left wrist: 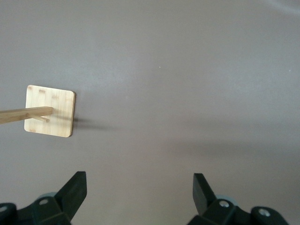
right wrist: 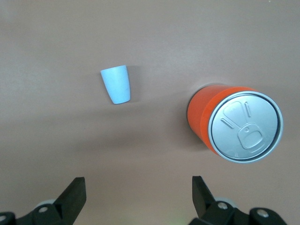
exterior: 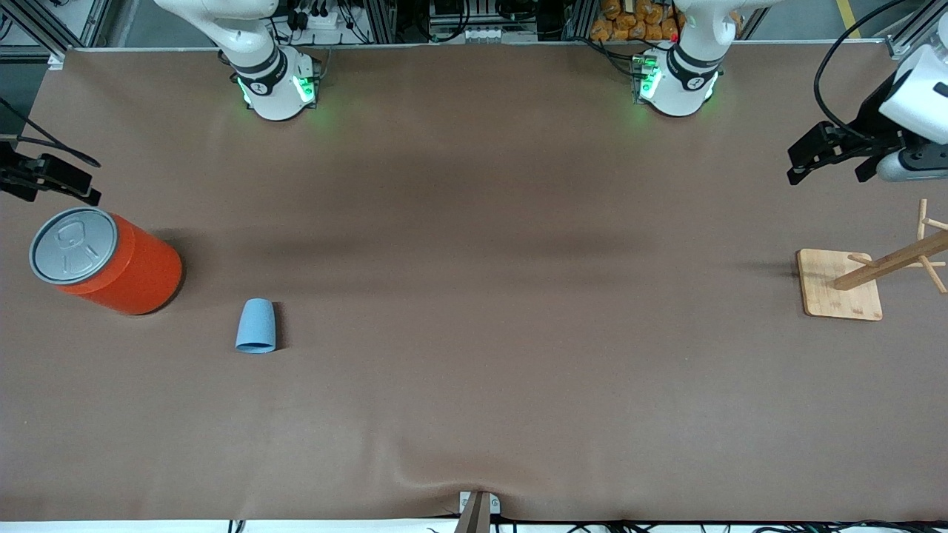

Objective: Flip cup

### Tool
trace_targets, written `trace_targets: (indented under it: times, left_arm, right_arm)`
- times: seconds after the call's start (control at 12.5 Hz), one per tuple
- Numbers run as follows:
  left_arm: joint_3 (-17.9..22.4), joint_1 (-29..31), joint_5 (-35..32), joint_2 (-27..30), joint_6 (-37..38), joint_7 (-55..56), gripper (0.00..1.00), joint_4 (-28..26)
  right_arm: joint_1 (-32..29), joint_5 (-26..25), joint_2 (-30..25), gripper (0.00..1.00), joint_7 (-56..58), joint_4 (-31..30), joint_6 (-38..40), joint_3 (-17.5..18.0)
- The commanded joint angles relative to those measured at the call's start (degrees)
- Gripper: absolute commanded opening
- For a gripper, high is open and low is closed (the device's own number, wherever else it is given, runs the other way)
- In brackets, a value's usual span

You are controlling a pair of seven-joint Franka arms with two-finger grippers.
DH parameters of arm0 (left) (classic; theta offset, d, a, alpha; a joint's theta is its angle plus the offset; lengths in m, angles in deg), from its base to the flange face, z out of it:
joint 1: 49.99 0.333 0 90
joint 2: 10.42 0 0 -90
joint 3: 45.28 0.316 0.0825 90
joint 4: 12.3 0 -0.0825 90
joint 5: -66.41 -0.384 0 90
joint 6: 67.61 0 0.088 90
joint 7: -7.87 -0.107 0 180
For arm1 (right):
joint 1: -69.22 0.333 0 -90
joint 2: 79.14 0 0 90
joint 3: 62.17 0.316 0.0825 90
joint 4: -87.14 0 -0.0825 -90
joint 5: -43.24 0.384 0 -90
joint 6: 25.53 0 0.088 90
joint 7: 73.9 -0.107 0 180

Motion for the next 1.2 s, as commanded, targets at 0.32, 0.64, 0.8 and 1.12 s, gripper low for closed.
trace_targets:
  times: [0.32,0.64,0.8,1.12]
  left_arm:
    - [0.04,0.45,-1.02,-0.46,2.01,0.29,1.00,2.15]
    - [-0.04,0.10,-1.02,-0.99,2.01,0.81,1.00,1.71]
    - [-0.05,0.19,-1.02,-1.61,1.92,0.73,1.00,1.80]
    - [-0.05,0.37,-0.85,-1.79,0.35,0.64,1.00,1.97]
  right_arm:
    - [-3.86,0.08,-0.34,1.00,-0.65,-0.86,0.95,0.39]
    - [-3.87,0.08,-0.17,1.00,-0.56,-0.94,1.04,0.39]
    - [-3.69,0.08,-0.08,1.00,-0.48,-1.03,0.78,0.47]
    - [-0.81,-0.80,1.85,1.00,-0.74,-1.03,0.16,0.74]
